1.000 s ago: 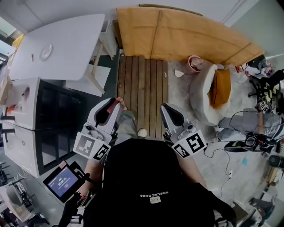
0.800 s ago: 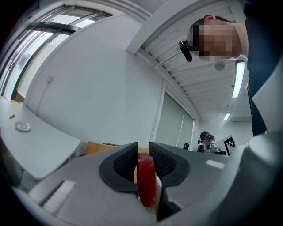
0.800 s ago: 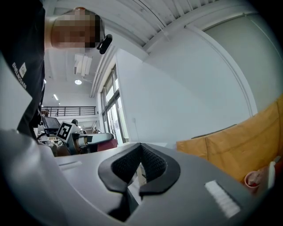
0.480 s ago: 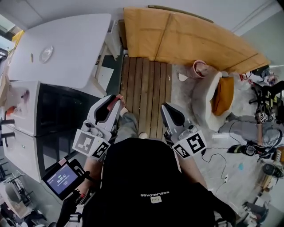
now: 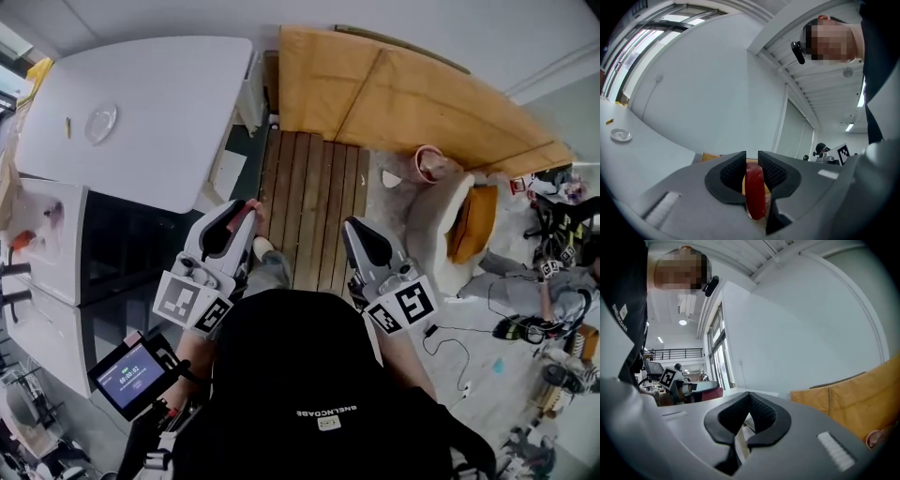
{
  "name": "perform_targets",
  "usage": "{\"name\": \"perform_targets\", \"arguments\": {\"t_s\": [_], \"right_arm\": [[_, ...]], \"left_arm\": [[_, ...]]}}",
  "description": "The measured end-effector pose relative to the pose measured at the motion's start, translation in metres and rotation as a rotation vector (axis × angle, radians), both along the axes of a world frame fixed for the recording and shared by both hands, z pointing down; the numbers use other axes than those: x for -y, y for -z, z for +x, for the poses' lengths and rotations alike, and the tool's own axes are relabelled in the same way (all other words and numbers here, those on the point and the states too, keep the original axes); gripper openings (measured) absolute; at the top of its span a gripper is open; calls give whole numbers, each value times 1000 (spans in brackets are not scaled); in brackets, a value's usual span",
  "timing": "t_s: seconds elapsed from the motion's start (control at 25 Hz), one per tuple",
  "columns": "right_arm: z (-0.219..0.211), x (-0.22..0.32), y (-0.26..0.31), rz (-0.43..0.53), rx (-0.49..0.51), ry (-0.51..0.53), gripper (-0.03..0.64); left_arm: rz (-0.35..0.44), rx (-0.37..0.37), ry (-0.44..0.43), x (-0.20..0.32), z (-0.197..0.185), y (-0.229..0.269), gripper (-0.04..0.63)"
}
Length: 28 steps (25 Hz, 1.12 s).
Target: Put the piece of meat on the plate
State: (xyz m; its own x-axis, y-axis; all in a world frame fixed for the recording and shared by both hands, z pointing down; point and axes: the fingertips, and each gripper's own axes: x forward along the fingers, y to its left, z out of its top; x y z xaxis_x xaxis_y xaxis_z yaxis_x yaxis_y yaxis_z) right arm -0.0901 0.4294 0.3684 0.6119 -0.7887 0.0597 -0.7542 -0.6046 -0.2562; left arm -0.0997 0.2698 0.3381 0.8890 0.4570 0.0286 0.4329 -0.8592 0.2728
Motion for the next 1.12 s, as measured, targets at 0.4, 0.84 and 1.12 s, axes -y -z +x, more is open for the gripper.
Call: {"name": "perform_targets", "arguments": {"t_s": [0.4,0.84,1.12], "right_arm": [[80,74,-5,-18,18,10,5],[116,141,-8,-16,20,75,5],[136,172,-18,-26,33,151,5]], "left_arm": [[-14,-12,31,79,72,0,100],[-11,5,120,151,87,-8,100],[-26,26,213,184,89,-20,100]]}}
